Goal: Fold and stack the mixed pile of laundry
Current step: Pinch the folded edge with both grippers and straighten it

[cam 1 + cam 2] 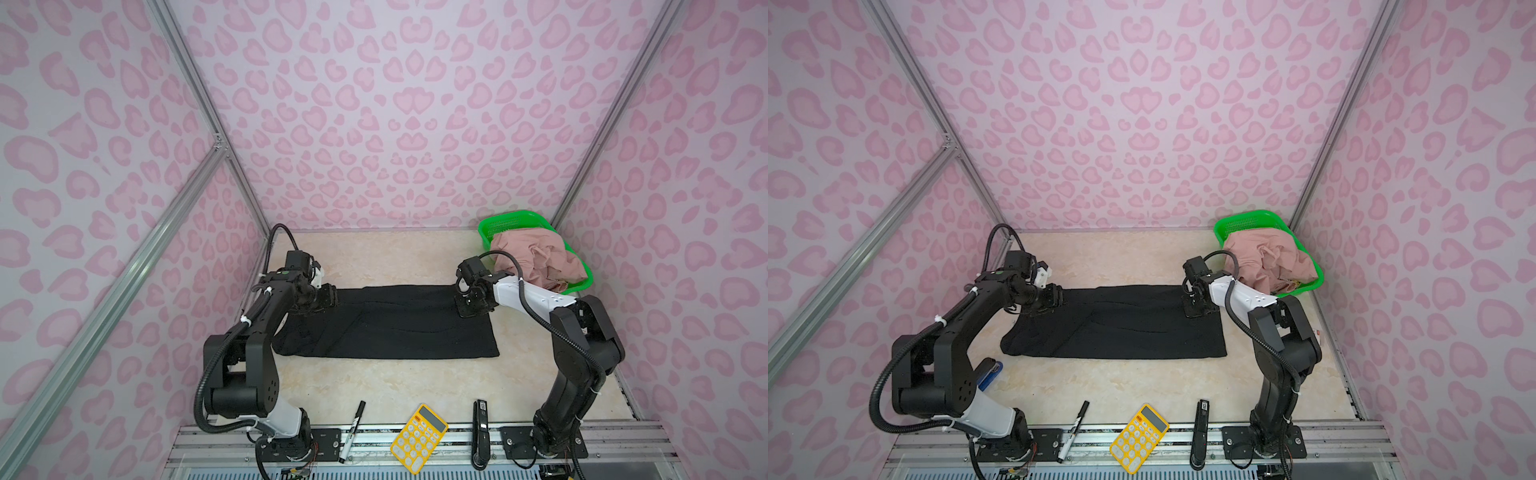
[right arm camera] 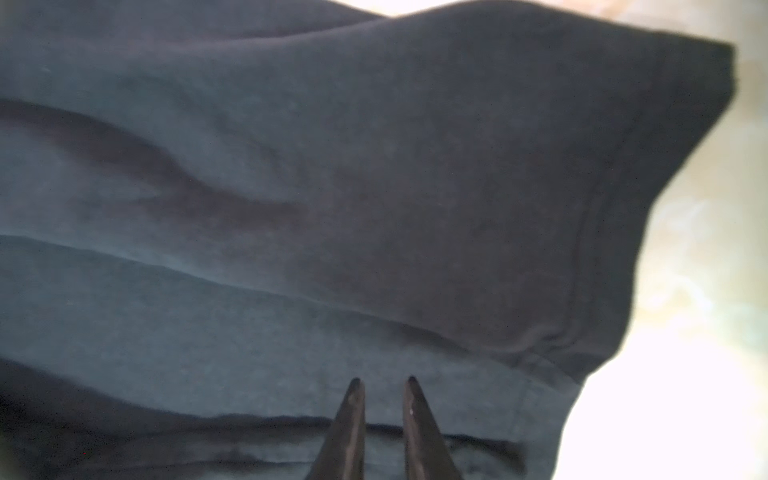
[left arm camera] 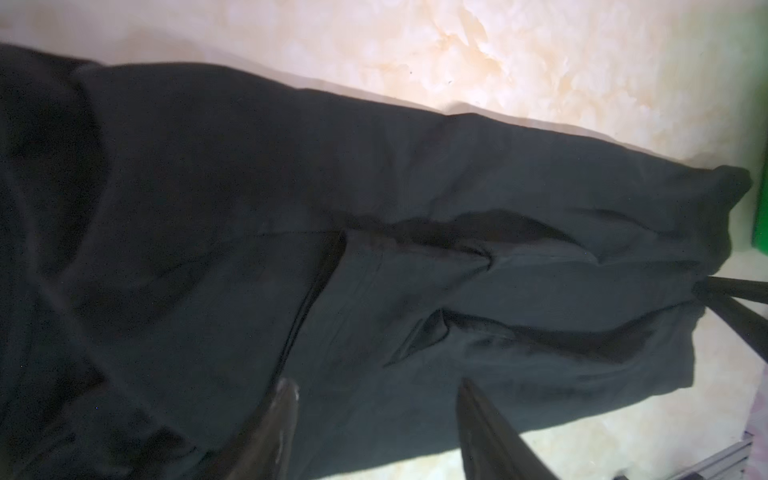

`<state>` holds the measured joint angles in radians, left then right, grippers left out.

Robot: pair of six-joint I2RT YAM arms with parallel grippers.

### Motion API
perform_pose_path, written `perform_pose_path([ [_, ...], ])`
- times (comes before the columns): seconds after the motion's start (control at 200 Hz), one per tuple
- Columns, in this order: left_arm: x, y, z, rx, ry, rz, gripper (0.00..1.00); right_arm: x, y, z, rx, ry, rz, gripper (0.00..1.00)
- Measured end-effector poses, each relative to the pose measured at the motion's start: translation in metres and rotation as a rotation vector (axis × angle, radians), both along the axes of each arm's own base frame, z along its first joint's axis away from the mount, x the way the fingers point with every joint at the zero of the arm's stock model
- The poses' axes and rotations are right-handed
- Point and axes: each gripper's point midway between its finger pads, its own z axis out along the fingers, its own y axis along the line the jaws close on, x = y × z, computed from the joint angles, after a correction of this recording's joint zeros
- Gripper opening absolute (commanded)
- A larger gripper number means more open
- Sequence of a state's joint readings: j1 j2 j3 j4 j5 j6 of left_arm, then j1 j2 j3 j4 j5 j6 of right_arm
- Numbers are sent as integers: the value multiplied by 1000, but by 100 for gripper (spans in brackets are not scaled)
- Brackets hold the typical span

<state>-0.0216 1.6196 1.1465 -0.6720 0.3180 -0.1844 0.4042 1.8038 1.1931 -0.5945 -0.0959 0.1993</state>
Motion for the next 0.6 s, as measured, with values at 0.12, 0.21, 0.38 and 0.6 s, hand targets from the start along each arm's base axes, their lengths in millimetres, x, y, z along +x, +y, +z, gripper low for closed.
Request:
perform_pose_path([
  [0.12,14,2,-24,25,19,-3,59,-2,2,-2,9,3,2,19],
  [0.21,17,4,-41,45,47,-2,58,-4,1,-3,9,5,1,19],
  [0.38,22,4,-56,53,60,-2,43,-4,0,-3,14,-2,-5,18],
  [0.6,26,-3,-47,15,27,-8,9,-3,-1,-2,21,-11,-9,18],
])
